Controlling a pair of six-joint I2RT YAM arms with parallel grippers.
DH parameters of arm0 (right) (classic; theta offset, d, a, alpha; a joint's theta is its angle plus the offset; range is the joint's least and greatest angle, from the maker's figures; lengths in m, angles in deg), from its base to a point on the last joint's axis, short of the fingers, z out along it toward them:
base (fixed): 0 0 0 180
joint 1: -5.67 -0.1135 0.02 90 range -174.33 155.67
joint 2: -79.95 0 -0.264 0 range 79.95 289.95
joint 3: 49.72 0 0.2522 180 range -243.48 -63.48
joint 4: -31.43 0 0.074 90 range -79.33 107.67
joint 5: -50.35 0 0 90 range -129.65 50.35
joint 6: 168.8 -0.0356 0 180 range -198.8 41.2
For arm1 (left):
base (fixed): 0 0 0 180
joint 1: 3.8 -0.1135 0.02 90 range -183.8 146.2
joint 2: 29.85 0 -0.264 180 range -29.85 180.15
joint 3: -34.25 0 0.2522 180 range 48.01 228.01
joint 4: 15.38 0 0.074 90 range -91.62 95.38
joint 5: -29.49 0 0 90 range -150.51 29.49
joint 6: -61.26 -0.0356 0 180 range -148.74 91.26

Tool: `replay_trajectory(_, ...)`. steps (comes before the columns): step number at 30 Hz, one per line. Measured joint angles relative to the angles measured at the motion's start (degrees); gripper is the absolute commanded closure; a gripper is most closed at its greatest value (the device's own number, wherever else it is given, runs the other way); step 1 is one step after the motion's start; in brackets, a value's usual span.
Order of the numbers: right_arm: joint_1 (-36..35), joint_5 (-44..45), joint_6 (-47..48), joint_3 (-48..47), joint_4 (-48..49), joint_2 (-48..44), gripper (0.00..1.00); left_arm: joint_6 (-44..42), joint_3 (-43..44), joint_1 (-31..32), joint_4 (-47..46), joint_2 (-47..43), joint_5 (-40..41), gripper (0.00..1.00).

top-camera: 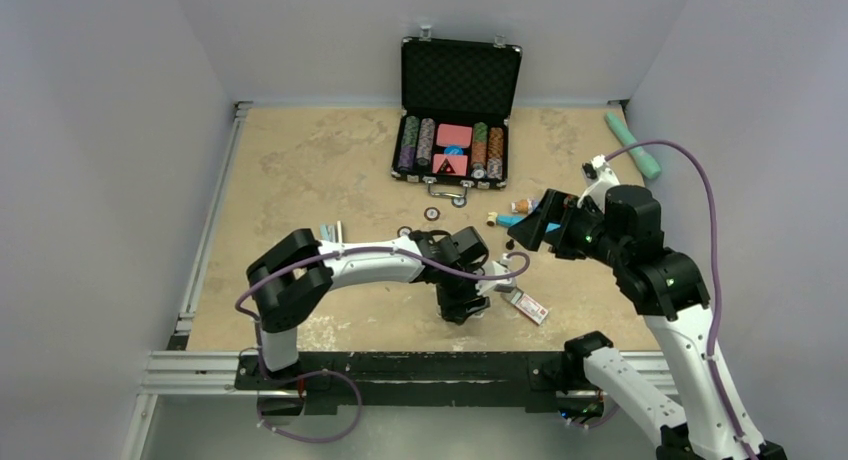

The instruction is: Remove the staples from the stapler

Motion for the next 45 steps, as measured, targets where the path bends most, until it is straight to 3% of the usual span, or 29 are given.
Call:
replay_trajectory(2,0.0,0.0,0.2,0.0,0.0,0.3,0.07,0.3,0.2,0.0,-0.5,0.8,0.5,0.48)
replay_trajectory(5,0.0,0.0,0.5,0.0,0.0,0.3,0.07,1.8,0.3,0.0,-1.3,1.9,1.6,0.87)
replay_trajectory(7,0.0,0.0,0.7,0.0,0.0,0.4,0.07,2.8,0.8,0.0,-1.1,2.4,2.0,1.00)
replay_trajectory(17,0.0,-0.1,-0.8,-6.3,-1.3,4.1,0.05,8.5,1.7,-1.0,1.1,-0.1,3.3,1.00)
replay_trajectory(26,0.3,-8.4,-10.1,-9.4,4.6,8.9,0.08,19.3,-1.9,-8.7,-1.3,-20.9,1.2,1.00)
replay_trajectory(29,0.3,-14.5,-14.2,-6.0,9.7,9.9,0.10,22.0,-2.1,-11.2,-2.7,-25.2,0.8,1.00)
replay_trajectory(36,0.3,-26.0,-28.3,12.4,22.9,7.6,0.13,28.9,-3.6,-15.0,-6.2,-30.4,0.1,1.00)
replay_trajectory(45,0.3,-28.0,-32.0,13.2,28.2,6.0,0.27,34.1,-3.9,-18.1,-8.2,-35.6,-0.5,1.00)
